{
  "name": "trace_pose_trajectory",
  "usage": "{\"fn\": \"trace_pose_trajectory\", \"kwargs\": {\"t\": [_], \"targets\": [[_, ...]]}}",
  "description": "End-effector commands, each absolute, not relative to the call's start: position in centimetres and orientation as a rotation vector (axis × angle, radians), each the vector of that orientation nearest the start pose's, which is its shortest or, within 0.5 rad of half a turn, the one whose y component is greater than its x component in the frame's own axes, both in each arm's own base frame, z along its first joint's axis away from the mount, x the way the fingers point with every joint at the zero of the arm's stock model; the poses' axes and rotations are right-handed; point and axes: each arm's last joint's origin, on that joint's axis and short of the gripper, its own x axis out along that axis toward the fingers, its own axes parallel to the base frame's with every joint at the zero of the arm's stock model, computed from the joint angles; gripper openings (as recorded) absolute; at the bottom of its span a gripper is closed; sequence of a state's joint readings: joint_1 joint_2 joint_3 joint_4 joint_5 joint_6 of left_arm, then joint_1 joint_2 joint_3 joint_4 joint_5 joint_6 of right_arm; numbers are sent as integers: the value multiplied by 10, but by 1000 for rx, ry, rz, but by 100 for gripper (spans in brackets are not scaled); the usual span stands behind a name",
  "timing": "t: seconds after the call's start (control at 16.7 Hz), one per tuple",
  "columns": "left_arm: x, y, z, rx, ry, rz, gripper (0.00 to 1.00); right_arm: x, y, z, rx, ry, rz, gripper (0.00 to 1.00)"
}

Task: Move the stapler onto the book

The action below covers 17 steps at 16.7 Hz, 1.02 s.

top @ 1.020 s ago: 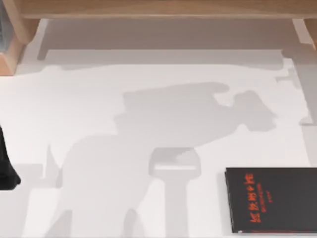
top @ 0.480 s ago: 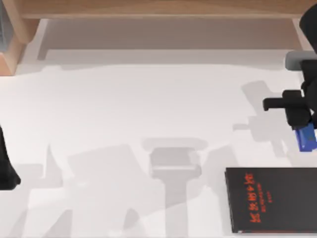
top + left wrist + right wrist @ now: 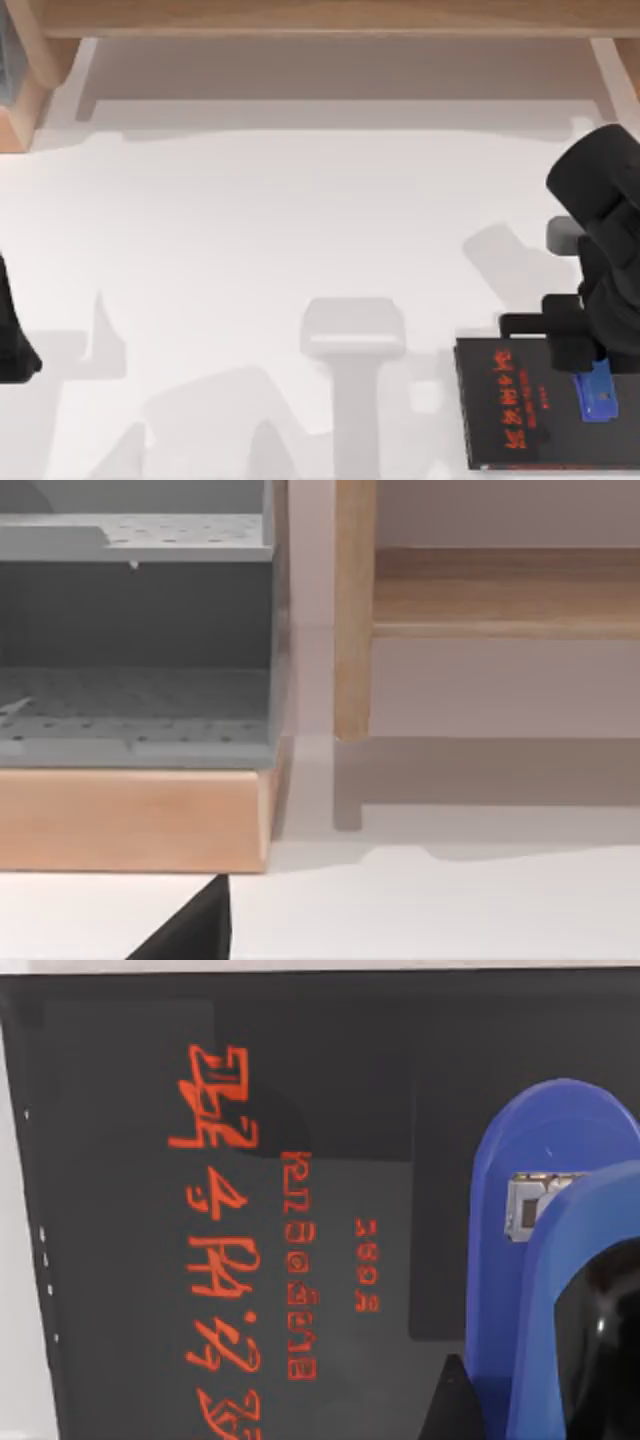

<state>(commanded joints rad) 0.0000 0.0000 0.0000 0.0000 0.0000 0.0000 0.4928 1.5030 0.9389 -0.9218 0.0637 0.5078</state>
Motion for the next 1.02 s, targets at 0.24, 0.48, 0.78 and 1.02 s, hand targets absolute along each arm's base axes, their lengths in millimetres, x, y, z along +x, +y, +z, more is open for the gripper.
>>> {"fn": "trace_pose_trajectory", "kwargs": {"t": [0.24,0.48,0.78,1.02], "targets": [[106,-1,160,0,0,0,100,224,121,183,1,1468,-26,0],[106,-1,160,0,0,0,100,225,120,179,4,1471,-30,0],[106,-1,160,0,0,0,100,226,120,155,2,1468,-27,0],[106,-1,160,0,0,0,100,226,120,153,1,1468,-26,0]]}}
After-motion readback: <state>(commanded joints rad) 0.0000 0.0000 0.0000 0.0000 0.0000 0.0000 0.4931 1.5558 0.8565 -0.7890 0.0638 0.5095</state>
